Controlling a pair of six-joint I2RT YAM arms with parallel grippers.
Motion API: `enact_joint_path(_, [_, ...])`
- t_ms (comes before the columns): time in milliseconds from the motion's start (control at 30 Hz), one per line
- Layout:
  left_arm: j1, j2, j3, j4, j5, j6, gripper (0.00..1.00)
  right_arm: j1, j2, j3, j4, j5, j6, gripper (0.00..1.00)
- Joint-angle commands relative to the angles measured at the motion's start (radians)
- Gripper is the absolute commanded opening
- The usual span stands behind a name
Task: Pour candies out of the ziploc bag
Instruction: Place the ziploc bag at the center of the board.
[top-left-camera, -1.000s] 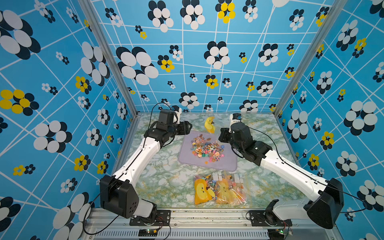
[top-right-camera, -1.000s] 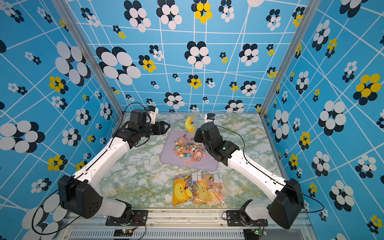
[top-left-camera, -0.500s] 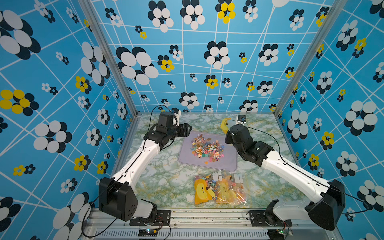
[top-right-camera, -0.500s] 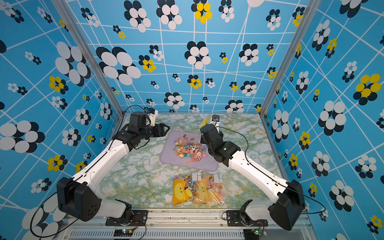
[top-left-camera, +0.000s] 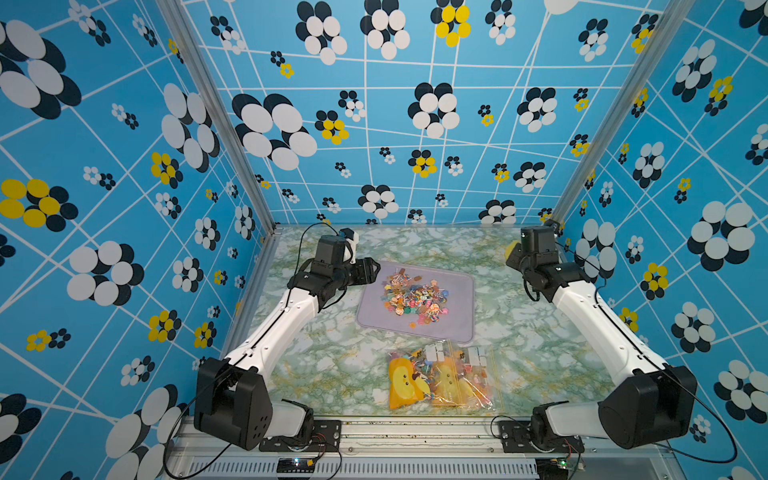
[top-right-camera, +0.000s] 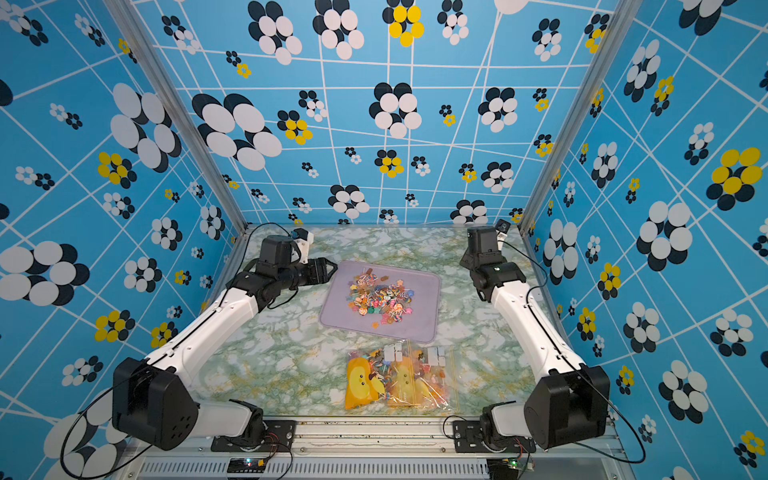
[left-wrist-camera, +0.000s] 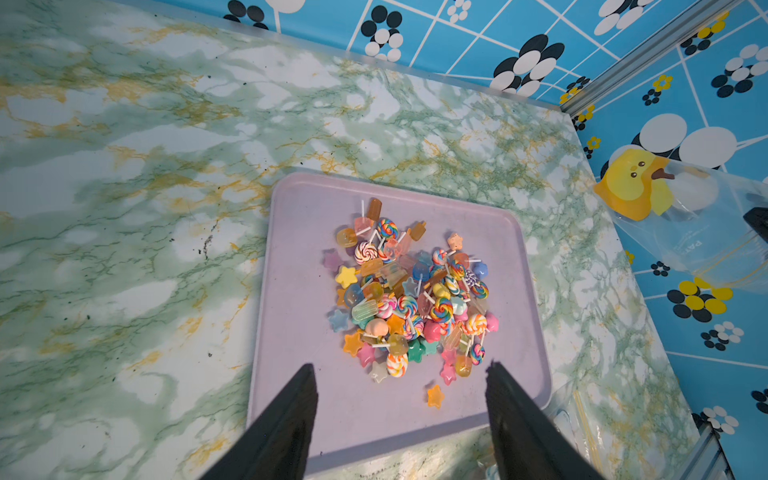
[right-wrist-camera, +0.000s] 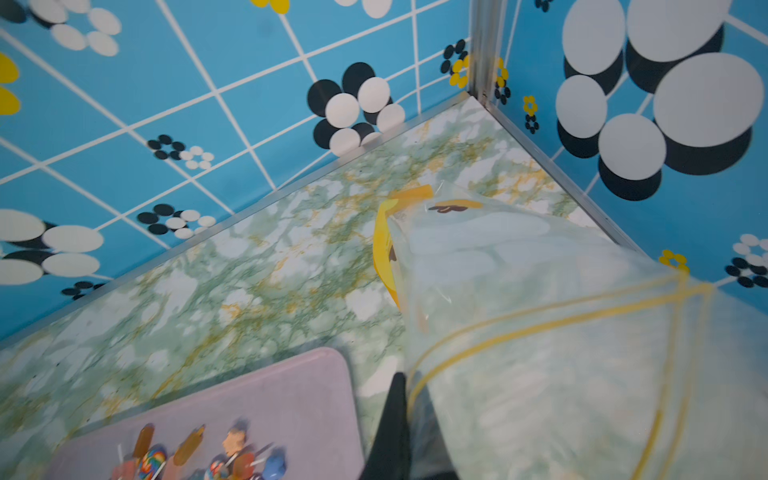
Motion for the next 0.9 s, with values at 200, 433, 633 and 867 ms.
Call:
enact_joint_path(200, [0.008,-0.08,-0.123,0.092,-0.027,-0.067,0.66,-0.272,0.224,-0.244,0.062,-0.232,0.207,0.03])
enact_joint_path(433, [0.008,-0.064,-0.163,0.105,-0.086,-0.077,0.66,-0.282,0.212,-0.266,-0.005,-0.191,0.237,0.69])
enact_joint_path(633, [0.008,-0.005,-0.178,0.128,-0.191,-0.1,0.65,-0.267,0.029,-0.286,-0.092,-0.119,0.182,0.93])
enact_joint_path(867, [0.013,0.087,-0.152,0.138,-0.246,-0.079,0.64,-0.204,-0.232,-0.328,-0.159,-0.079,0.128,0.95])
